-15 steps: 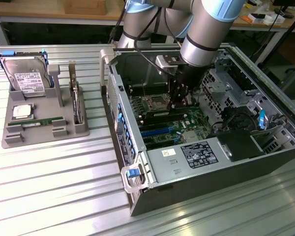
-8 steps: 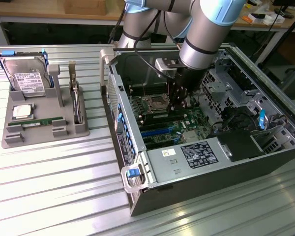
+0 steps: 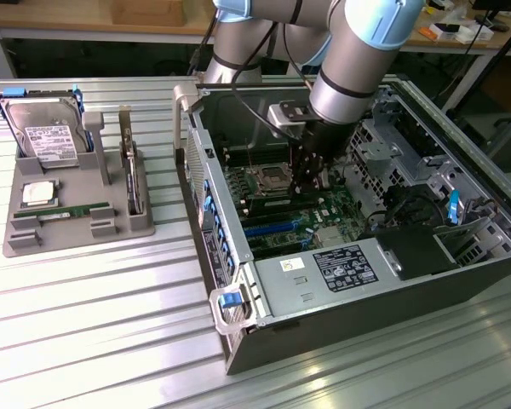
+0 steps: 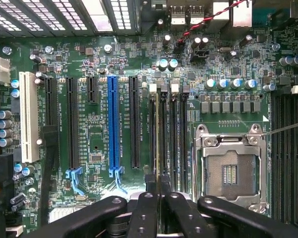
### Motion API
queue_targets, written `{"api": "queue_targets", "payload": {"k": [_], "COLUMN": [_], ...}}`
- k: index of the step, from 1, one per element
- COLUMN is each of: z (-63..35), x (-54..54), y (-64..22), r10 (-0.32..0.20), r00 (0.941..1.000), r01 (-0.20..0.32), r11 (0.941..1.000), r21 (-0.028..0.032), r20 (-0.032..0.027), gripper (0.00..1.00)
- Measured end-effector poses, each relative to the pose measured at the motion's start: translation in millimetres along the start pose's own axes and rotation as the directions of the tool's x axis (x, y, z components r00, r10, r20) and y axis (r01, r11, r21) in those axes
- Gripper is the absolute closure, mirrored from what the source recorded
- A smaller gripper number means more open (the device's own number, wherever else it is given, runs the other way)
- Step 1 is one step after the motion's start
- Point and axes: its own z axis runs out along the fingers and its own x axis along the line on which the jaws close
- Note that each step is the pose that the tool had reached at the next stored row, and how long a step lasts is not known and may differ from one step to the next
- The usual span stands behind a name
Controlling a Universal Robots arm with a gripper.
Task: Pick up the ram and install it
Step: 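Insert the ram into the slot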
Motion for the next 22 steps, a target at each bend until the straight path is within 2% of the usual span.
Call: {"api": "queue_targets", "payload": {"k": [5,8,13,22], "z": [-0.1,-1.6,1.1,0.4], "x": [2.6,2.6,2.8,2.8], "y": [-0.9,-2.2,-2.4,-2.8], "r10": [-0.011,-0.014,-0.016,-0.037], "r00": [0.9999,0.9999,0.9999,0.9993], "r01": [0.011,0.014,0.016,0.037], "r11": [0.9999,0.9999,0.9999,0.9993], "r21": [-0.0003,-0.0002,-0.0006,-0.0010], "r20": [0.0002,0.0043,0.0038,0.0028], "gripper": [0.88,0.88,0.88,0.88]}}
